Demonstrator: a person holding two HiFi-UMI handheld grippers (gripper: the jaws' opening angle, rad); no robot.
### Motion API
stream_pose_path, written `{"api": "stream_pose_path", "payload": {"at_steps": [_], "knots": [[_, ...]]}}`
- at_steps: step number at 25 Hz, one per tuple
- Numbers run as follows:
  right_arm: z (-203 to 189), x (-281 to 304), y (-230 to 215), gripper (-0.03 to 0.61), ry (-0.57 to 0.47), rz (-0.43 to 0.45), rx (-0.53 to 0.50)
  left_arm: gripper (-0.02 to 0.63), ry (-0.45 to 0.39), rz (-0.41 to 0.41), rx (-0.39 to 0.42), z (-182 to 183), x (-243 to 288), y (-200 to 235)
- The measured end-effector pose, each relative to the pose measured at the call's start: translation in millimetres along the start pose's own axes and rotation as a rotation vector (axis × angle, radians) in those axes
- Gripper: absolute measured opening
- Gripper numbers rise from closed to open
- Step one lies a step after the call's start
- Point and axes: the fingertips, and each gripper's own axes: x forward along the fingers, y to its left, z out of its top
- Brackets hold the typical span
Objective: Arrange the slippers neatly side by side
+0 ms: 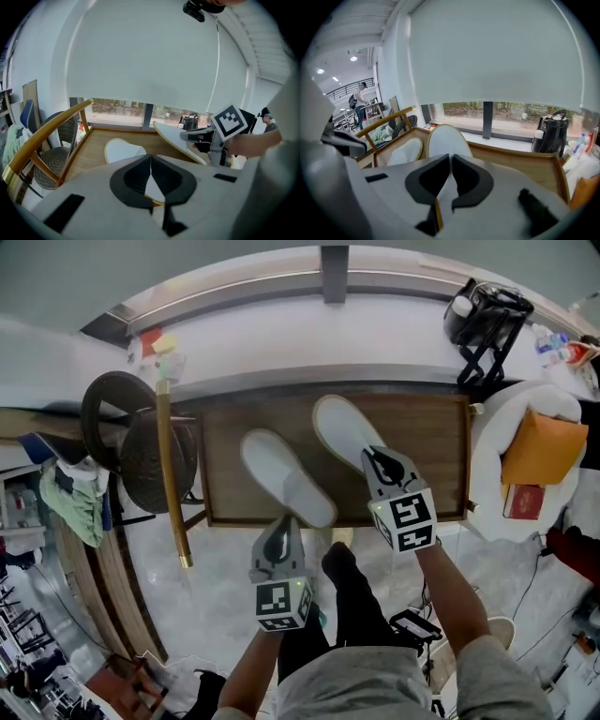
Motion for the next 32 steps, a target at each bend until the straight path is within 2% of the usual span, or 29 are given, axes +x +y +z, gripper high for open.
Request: {"api": "stream_pose_path", "payload": {"at_steps": [8, 19, 26, 32], "knots": [[6.1, -43.9, -13.8, 0.037, -0.014, -0.114, 0.135, 0.015, -0.021, -0.029, 0.028, 7.4, -7.1, -13.4], [-40.5, -64.7, -25.2, 0.037, 0.054, -0.229, 0.351, 0.015, -0.014, -0.028, 0.046, 2.1, -13.8, -18.5], [-58.2, -46.0, -40.2, 0.037, 0.096, -0.3, 0.452, 0.015, 0.007, -0.028, 0.066, -0.6, -7.2, -19.9], [-55.6, -12.8, -35.2, 0.038, 0.129, -0.27, 0.495, 0.015, 0.02, 0.009, 0.051, 1.2, 0.9, -11.1]]}}
